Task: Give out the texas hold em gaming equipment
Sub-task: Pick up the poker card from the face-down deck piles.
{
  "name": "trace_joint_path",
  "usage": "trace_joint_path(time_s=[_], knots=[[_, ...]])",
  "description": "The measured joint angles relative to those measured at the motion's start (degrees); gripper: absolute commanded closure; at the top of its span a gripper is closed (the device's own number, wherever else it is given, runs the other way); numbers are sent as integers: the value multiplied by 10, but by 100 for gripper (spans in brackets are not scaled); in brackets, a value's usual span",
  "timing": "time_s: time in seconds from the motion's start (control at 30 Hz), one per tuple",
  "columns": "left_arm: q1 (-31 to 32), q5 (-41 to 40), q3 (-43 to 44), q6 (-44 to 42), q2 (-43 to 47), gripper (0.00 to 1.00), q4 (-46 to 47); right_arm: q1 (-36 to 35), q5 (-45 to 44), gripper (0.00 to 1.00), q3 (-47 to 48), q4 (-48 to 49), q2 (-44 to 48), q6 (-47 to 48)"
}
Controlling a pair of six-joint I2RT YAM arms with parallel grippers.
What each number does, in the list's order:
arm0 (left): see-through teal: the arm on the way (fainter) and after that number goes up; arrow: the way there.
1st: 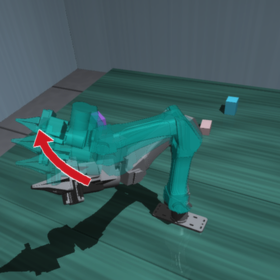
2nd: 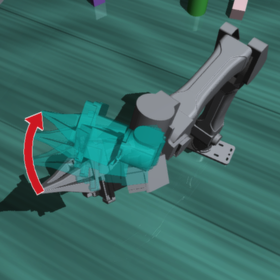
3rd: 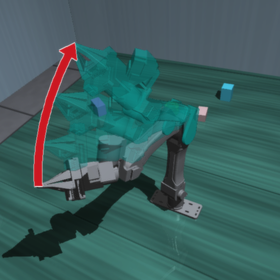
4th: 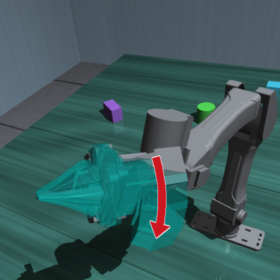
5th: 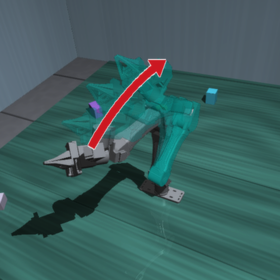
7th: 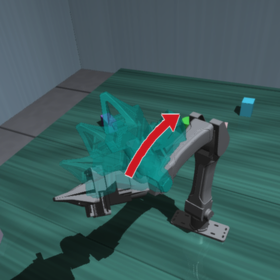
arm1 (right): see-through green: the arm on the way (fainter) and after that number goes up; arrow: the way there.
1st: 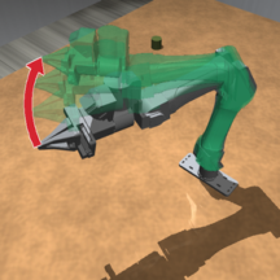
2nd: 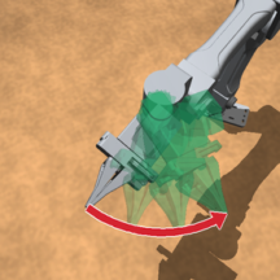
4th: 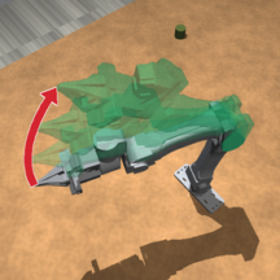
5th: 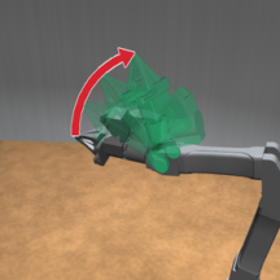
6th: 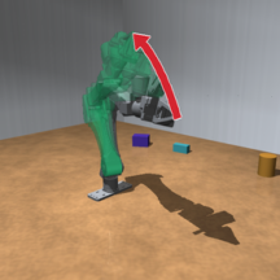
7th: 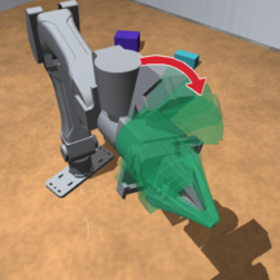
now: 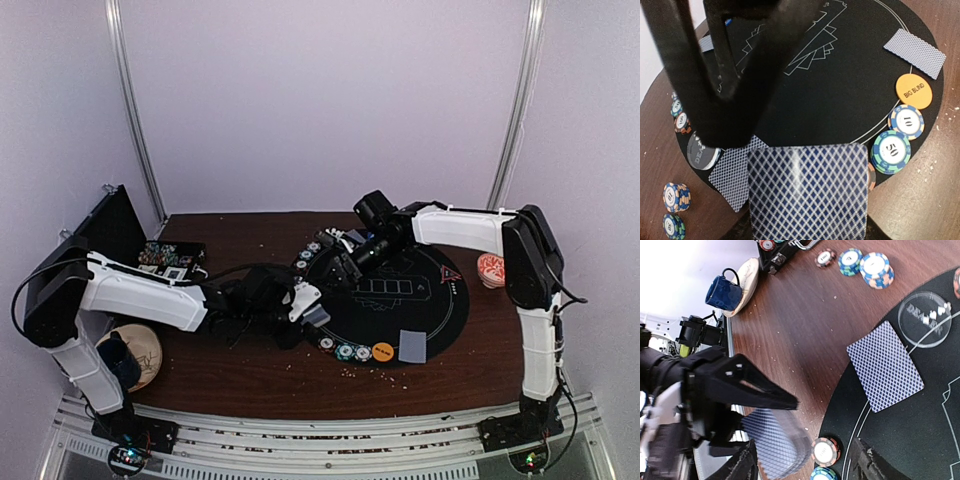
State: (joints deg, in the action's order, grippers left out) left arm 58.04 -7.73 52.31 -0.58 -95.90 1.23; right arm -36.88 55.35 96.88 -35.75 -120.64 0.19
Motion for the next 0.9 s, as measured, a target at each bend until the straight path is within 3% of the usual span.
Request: trace_joint_path(time_s=[0.57,0.67,0.9], knots=[[5,0,-6,-4,16,86,9,-30,22,36,-18,13,-39,-6],[6,1,-6,-4,16,86,7,-33,26,39,-18,15,-45,-7],[6,0,-9,-4,16,86,6,-35,24,61,-18,27,-47,-13]])
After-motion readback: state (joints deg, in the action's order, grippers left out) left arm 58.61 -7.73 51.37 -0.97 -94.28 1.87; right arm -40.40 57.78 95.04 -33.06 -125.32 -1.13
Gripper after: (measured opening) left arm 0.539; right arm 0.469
